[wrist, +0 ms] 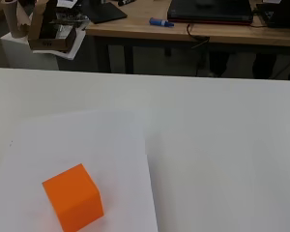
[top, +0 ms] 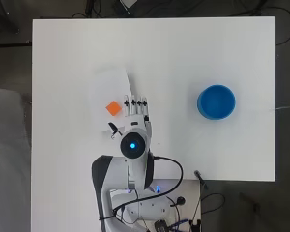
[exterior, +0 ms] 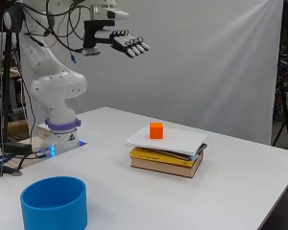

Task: Teleoperate dual arm-hand system to pick and place objects

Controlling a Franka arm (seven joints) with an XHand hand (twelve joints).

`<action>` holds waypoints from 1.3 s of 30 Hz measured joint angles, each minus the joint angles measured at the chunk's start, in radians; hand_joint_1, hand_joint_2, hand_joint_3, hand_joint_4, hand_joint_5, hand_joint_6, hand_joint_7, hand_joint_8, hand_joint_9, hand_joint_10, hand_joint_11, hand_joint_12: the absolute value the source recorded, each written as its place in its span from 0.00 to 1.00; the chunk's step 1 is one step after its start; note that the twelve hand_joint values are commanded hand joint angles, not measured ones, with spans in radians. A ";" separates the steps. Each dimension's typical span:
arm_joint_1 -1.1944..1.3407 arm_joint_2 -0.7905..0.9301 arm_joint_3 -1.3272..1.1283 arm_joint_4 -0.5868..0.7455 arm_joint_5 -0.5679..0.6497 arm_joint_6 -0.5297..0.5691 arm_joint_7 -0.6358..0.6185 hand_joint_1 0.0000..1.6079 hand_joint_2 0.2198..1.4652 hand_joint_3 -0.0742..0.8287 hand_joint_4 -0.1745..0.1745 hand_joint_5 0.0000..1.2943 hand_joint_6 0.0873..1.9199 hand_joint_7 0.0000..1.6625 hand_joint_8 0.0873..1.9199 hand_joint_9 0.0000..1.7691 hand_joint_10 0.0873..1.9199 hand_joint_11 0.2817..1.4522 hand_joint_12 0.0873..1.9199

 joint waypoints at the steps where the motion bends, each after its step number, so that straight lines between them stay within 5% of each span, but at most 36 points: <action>1: -0.004 -0.024 -0.006 0.002 -0.009 -0.005 -0.003 0.11 0.57 0.06 0.62 0.16 0.00 0.19 0.00 0.22 0.00 0.16 0.00; 9: -0.023 -0.203 -0.043 -0.161 -0.055 0.124 -0.010 0.14 0.57 0.08 0.54 0.15 0.00 0.18 0.00 0.23 0.00 0.18 0.00; 18: -0.027 -0.196 -0.176 -0.262 0.137 0.251 -0.041 0.14 0.54 0.07 0.57 0.06 0.00 0.12 0.00 0.20 0.00 0.16 0.00; 27: -0.007 0.012 -0.118 -0.414 0.156 0.591 -0.091 0.15 0.56 0.09 0.55 0.09 0.00 0.14 0.00 0.22 0.00 0.17 0.00; 39: 0.047 0.239 0.010 -0.430 0.344 0.698 -0.217 0.14 0.56 0.09 0.51 0.11 0.00 0.15 0.00 0.23 0.00 0.18 0.00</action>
